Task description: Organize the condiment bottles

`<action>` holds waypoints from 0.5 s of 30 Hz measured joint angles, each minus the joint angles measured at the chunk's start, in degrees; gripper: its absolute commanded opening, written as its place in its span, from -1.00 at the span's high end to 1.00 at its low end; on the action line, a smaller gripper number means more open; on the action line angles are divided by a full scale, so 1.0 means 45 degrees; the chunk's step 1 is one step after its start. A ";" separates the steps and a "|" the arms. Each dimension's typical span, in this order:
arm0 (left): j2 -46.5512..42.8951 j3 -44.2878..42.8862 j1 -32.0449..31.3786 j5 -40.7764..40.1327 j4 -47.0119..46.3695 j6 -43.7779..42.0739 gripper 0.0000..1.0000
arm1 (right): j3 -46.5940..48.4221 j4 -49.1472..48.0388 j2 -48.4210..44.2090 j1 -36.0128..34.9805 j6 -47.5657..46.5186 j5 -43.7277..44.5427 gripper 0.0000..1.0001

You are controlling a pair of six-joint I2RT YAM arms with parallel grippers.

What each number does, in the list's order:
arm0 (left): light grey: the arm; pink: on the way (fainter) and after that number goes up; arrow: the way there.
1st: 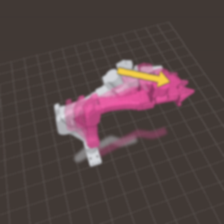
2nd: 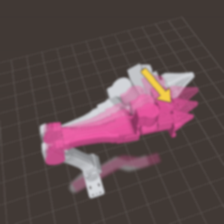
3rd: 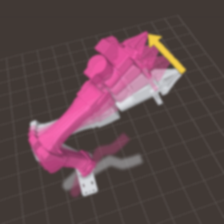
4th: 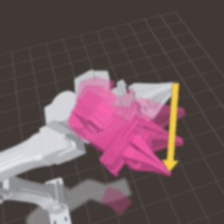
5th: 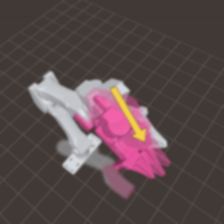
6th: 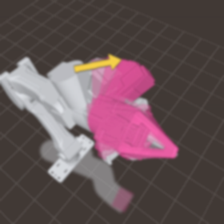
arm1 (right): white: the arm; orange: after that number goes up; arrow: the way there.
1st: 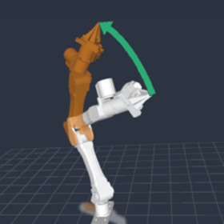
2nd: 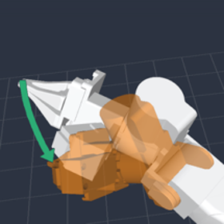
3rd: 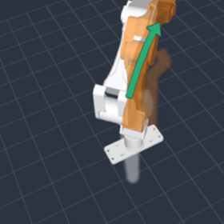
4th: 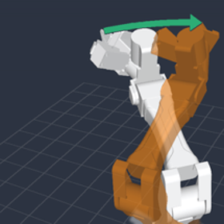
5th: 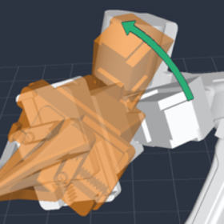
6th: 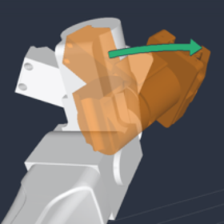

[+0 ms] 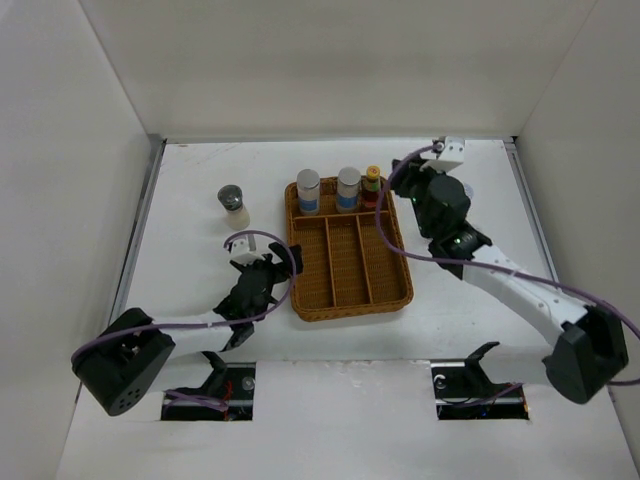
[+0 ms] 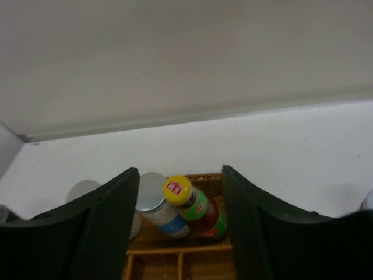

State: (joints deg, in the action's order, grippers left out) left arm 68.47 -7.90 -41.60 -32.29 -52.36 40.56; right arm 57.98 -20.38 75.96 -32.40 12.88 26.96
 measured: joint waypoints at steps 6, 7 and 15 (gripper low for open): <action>-0.0729 -0.0976 0.0073 -0.0170 0.1962 -0.0476 -0.23 | -0.3240 0.0141 -0.2817 -0.1030 0.1141 -0.0005 0.63; -0.0928 -0.1224 0.0078 -0.0262 0.2463 -0.0573 -0.22 | -0.3793 0.0189 -0.3152 -0.1316 0.1370 -0.0015 0.52; -0.1554 -0.4551 0.1243 -0.1768 0.7417 -0.1360 -0.76 | -0.7053 0.0272 -0.4702 -0.2929 0.2574 -0.0214 -0.53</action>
State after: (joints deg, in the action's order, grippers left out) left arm 61.47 -28.38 -36.01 -40.25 -18.98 34.44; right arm 26.24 -19.16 54.81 -45.58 24.47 26.00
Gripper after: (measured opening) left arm 0.849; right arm 0.690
